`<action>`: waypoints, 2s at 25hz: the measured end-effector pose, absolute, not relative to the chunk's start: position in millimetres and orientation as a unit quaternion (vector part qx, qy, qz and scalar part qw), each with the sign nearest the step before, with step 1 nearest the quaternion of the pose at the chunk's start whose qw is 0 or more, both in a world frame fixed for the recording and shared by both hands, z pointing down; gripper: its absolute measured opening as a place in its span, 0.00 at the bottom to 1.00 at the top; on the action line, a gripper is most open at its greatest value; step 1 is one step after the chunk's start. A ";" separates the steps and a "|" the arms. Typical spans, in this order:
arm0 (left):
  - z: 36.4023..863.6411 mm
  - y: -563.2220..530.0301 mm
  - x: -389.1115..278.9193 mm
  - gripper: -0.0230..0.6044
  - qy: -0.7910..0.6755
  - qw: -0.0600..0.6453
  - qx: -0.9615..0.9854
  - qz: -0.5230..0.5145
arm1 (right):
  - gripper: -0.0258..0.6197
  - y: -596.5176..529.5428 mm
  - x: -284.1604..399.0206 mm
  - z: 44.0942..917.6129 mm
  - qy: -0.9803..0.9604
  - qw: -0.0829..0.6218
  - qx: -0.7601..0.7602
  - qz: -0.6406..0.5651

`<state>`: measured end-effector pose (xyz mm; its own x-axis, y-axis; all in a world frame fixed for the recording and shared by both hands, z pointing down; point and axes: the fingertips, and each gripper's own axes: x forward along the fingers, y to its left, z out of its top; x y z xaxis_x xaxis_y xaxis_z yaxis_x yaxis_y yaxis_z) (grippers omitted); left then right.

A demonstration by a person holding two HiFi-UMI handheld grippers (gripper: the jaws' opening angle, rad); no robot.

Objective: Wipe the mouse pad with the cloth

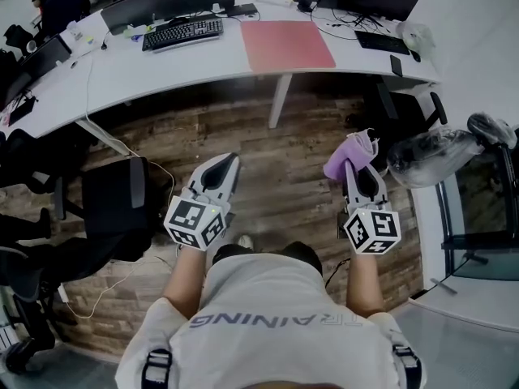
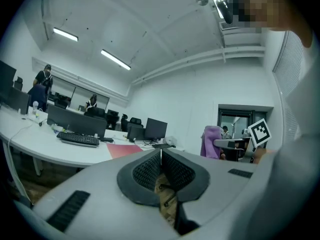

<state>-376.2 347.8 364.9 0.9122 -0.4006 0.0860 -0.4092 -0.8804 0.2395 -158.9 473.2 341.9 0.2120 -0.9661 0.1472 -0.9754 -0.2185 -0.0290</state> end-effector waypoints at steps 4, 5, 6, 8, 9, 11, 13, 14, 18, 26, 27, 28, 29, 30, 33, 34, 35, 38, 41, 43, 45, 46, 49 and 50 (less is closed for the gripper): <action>371.0 331.6 -377.9 0.10 -0.201 0.137 0.970 0.017 | 0.21 456.8 -159.9 344.2 -0.615 0.045 0.784 0.070; 372.0 326.7 -377.9 0.10 -0.201 0.139 0.969 0.017 | 0.21 451.7 -159.3 343.6 -0.613 0.049 0.785 0.068; 373.1 321.4 -377.7 0.10 -0.202 0.140 0.969 0.017 | 0.21 445.8 -158.9 343.2 -0.613 0.053 0.786 0.065; 374.9 310.7 -376.5 0.10 -0.206 0.141 0.968 0.018 | 0.21 432.9 -158.0 344.7 -0.616 0.058 0.783 0.063; 375.6 305.6 -375.9 0.10 -0.208 0.141 0.968 0.019 | 0.21 426.2 -157.7 346.5 -0.619 0.060 0.781 0.065; 376.8 295.4 -374.8 0.10 -0.212 0.139 0.967 0.020 | 0.21 412.5 -156.7 350.3 -0.625 0.062 0.776 0.067; 376.7 284.2 -372.8 0.10 -0.218 0.137 0.966 0.020 | 0.21 398.0 -154.0 351.8 -0.630 0.063 0.771 0.066; 375.9 278.4 -371.2 0.10 -0.222 0.135 0.965 0.021 | 0.21 390.4 -152.0 351.5 -0.634 0.062 0.768 0.065; 369.9 256.5 -359.4 0.10 -0.233 0.128 0.964 0.021 | 0.21 359.5 -138.7 349.1 -0.646 0.057 0.759 0.060; 361.4 206.8 -320.0 0.10 -0.267 0.127 0.955 0.033 | 0.21 297.6 -95.3 347.4 -0.673 0.049 0.735 0.065; 359.8 201.8 -311.8 0.10 -0.267 0.125 0.955 0.034 | 0.21 290.9 -87.0 347.3 -0.675 0.048 0.733 0.066; 358.5 196.7 -302.9 0.10 -0.268 0.124 0.955 0.034 | 0.21 284.5 -78.3 347.3 -0.677 0.047 0.731 0.066; 357.6 191.4 -293.7 0.10 -0.269 0.122 0.955 0.035 | 0.21 278.2 -69.1 347.5 -0.679 0.046 0.730 0.067; 356.9 185.8 -284.1 0.10 -0.271 0.120 0.954 0.036 | 0.21 271.9 -59.6 348.0 -0.681 0.044 0.727 0.067; 355.8 170.3 -251.2 0.10 -0.274 0.117 0.954 0.039 | 0.21 255.0 -27.2 351.0 -0.687 0.038 0.722 0.071; 355.5 165.6 -239.3 0.10 -0.275 0.116 0.954 0.041 | 0.21 249.8 -15.3 351.9 -0.688 0.036 0.721 0.073; 355.3 160.9 -227.7 0.10 -0.276 0.114 0.954 0.042 | 0.21 244.6 -3.3 352.8 -0.690 0.034 0.720 0.074; 358.9 147.5 -196.1 0.10 -0.281 0.112 0.952 0.043 | 0.21 229.7 29.7 357.4 -0.695 0.031 0.715 0.077; 363.5 134.9 -164.8 0.10 -0.285 0.114 0.951 0.043 | 0.21 215.5 59.9 362.0 -0.702 0.037 0.707 0.078; 364.3 130.3 -144.9 0.10 -0.285 0.115 0.951 0.041 | 0.21 208.4 80.6 363.9 -0.705 0.040 0.704 0.078; 366.4 127.0 -128.3 0.10 -0.284 0.114 0.951 0.044 | 0.21 202.4 99.9 366.7 -0.704 0.038 0.705 0.081; 368.2 125.6 -121.5 0.10 -0.284 0.113 0.951 0.047 | 0.21 200.0 108.1 368.4 -0.702 0.036 0.706 0.082; 373.7 120.8 -108.4 0.10 -0.285 0.112 0.950 0.056 | 0.21 195.1 123.4 375.0 -0.700 0.029 0.708 0.090; 375.1 117.7 -105.5 0.10 -0.287 0.113 0.949 0.058 | 0.21 193.4 126.7 378.0 -0.699 0.028 0.708 0.093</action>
